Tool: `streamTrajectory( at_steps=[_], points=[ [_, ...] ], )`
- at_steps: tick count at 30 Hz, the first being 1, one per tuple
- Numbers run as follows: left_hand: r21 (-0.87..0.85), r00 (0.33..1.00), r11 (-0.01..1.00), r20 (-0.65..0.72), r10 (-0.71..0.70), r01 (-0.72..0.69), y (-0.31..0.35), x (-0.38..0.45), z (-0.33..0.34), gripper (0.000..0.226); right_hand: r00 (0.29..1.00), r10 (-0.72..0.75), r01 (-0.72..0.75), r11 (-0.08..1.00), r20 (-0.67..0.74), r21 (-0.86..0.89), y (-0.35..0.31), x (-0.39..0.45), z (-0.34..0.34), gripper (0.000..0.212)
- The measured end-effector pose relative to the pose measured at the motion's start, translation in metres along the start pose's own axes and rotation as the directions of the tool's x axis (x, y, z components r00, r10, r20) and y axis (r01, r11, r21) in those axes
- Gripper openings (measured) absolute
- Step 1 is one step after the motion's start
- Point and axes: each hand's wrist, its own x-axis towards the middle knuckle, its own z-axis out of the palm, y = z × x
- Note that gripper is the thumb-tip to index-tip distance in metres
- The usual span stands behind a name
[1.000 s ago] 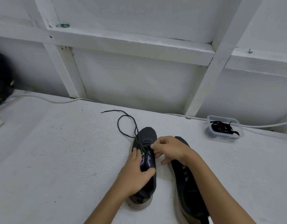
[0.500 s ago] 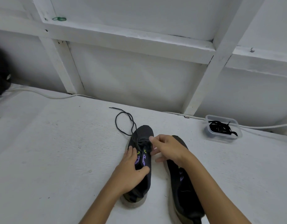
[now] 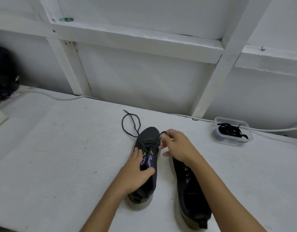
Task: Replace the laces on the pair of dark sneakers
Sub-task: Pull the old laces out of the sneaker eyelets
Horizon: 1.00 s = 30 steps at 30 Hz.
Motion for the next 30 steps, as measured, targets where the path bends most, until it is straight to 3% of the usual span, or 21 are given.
streamTrajectory(
  at_steps=[2, 6, 8, 11, 14, 17, 19, 23, 25, 28, 30],
  points=[
    [-0.013, 1.0, 1.0, 0.001, 0.013, -0.013, 0.001, -0.001, 0.0, 0.091, 0.995, 0.031, -0.019, 0.991, -0.095, 0.13, -0.004, 0.003, -0.013, 0.026],
    [-0.014, 1.0, 1.0, -0.007, 0.024, -0.024, 0.001, -0.002, -0.001, 0.088, 0.969, 0.149, -0.137, 0.988, 0.196, -0.075, 0.001, -0.006, -0.006, 0.035],
    [-0.009, 1.0, 1.0, -0.006, 0.024, -0.024, 0.002, -0.003, -0.002, 0.089, 0.953, 0.159, -0.141, 0.986, 0.259, -0.085, 0.004, -0.009, 0.003, 0.035],
    [-0.002, 0.999, 0.999, -0.002, 0.035, -0.035, 0.004, -0.004, -0.003, 0.087, 0.957, 0.134, -0.134, 0.991, 0.259, -0.019, 0.002, -0.009, 0.006, 0.033],
    [-0.021, 0.999, 0.999, 0.0, 0.042, -0.042, 0.004, -0.003, -0.004, 0.086, 0.962, 0.144, -0.132, 0.989, 0.232, -0.067, 0.003, -0.006, 0.007, 0.011],
    [-0.014, 1.0, 1.0, 0.004, 0.024, -0.024, 0.003, -0.003, -0.003, 0.088, 0.96, 0.149, -0.115, 0.982, 0.236, -0.15, 0.001, -0.004, 0.007, 0.009],
    [-0.016, 1.0, 1.0, 0.001, 0.017, -0.017, 0.002, -0.002, -0.002, 0.089, 0.975, 0.12, -0.085, 0.979, 0.189, -0.183, -0.006, -0.001, -0.001, 0.013],
    [-0.044, 0.999, 0.998, -0.004, 0.034, -0.034, 0.005, -0.005, -0.003, 0.086, 0.995, 0.069, -0.045, 0.963, -0.079, 0.265, -0.02, 0.006, -0.024, 0.01],
    [-0.063, 0.997, 0.995, -0.015, 0.073, -0.074, 0.007, -0.007, -0.005, 0.081, 0.985, 0.086, -0.036, 0.952, -0.152, 0.305, -0.021, 0.004, -0.027, 0.009],
    [-0.071, 0.995, 0.992, -0.021, 0.1, -0.102, 0.008, -0.008, -0.006, 0.079, 0.99, 0.13, -0.121, 0.981, -0.051, 0.15, -0.013, -0.002, -0.019, 0.017],
    [-0.075, 0.994, 0.991, -0.024, 0.11, -0.112, 0.008, -0.009, -0.007, 0.079, 0.996, 0.068, -0.073, 0.993, -0.053, -0.097, -0.005, -0.003, -0.013, 0.021]
  ],
)
